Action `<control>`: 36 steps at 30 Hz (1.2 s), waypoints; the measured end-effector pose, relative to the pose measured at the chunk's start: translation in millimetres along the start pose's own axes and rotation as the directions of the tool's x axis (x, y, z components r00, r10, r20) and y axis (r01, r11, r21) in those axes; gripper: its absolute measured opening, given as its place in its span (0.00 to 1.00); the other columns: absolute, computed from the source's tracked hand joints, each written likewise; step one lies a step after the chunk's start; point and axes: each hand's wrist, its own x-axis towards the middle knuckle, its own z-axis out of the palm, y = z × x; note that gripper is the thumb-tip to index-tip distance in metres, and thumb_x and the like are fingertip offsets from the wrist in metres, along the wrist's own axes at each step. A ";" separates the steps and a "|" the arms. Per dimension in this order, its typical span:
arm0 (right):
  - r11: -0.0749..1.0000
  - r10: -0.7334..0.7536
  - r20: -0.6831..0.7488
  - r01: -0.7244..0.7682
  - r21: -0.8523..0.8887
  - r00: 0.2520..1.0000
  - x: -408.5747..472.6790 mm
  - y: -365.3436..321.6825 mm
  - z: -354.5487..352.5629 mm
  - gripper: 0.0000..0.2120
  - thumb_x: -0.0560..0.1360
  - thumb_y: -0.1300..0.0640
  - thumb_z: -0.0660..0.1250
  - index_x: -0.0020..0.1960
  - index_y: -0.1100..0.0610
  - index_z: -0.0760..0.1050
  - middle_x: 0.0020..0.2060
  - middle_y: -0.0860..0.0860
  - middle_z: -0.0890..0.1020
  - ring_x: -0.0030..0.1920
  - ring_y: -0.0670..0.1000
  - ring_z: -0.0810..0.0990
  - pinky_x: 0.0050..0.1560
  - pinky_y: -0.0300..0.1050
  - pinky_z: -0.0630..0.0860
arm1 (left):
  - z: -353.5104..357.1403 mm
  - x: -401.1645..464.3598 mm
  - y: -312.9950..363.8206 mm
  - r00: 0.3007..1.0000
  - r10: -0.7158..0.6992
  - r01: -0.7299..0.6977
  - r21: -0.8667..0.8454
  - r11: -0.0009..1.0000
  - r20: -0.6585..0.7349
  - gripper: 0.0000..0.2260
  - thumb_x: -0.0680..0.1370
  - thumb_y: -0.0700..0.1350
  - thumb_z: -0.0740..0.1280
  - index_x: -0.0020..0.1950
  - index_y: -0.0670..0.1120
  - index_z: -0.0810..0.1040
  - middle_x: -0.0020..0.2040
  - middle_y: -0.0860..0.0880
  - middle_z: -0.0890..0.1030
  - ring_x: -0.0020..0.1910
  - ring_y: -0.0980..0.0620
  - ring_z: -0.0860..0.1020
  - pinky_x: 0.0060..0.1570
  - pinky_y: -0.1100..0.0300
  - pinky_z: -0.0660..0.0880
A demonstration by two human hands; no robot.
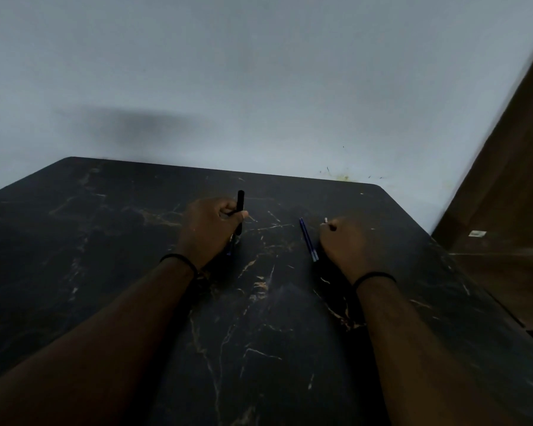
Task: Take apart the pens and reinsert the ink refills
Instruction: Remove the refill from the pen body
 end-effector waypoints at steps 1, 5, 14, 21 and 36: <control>0.999 0.001 0.015 0.000 -0.054 1.000 -0.6 0.6 -2.0 0.16 0.79 0.55 0.60 0.34 0.59 0.74 0.29 0.54 0.76 0.33 0.55 0.77 0.33 0.44 0.69 | 0.1 -0.1 -0.1 1.000 0.001 -0.001 0.000 1.000 -0.005 0.06 0.74 0.45 0.74 0.49 0.44 0.85 0.40 0.53 0.83 0.35 0.65 0.79 0.33 0.76 0.73; 0.984 0.013 0.112 0.008 -0.180 0.994 0.3 -3.3 -7.7 0.09 0.77 0.61 0.63 0.45 0.57 0.82 0.44 0.56 0.83 0.44 0.57 0.82 0.49 0.50 0.80 | -0.7 -0.4 0.0 1.000 0.010 -0.010 0.009 1.000 -0.005 0.06 0.74 0.45 0.74 0.48 0.45 0.85 0.39 0.53 0.83 0.34 0.66 0.78 0.32 0.78 0.70; 0.968 0.008 -0.059 -0.023 -0.248 0.998 -11.8 -13.0 -1.2 0.08 0.76 0.61 0.61 0.45 0.60 0.80 0.46 0.60 0.83 0.48 0.62 0.82 0.46 0.50 0.78 | -1.9 -0.5 1.6 1.000 0.006 -0.006 0.029 1.000 0.000 0.07 0.75 0.45 0.73 0.49 0.44 0.85 0.42 0.50 0.84 0.37 0.63 0.79 0.34 0.75 0.71; 0.966 0.012 -0.022 -0.017 -0.258 1.000 -11.5 -21.1 2.0 0.07 0.76 0.61 0.63 0.39 0.59 0.75 0.45 0.60 0.82 0.47 0.61 0.82 0.41 0.49 0.77 | -2.6 -0.1 1.3 1.000 0.002 -0.002 -0.005 1.000 -0.010 0.05 0.75 0.45 0.73 0.48 0.44 0.85 0.39 0.52 0.83 0.34 0.65 0.79 0.33 0.76 0.71; 0.985 -0.021 0.020 0.024 -0.171 1.000 -22.1 -39.8 14.1 0.07 0.76 0.59 0.63 0.40 0.60 0.75 0.44 0.61 0.82 0.46 0.61 0.82 0.39 0.42 0.69 | -1.7 1.3 -0.8 1.000 -0.019 0.019 -0.032 0.999 -0.001 0.07 0.75 0.44 0.73 0.48 0.41 0.85 0.41 0.49 0.84 0.36 0.62 0.81 0.36 0.72 0.75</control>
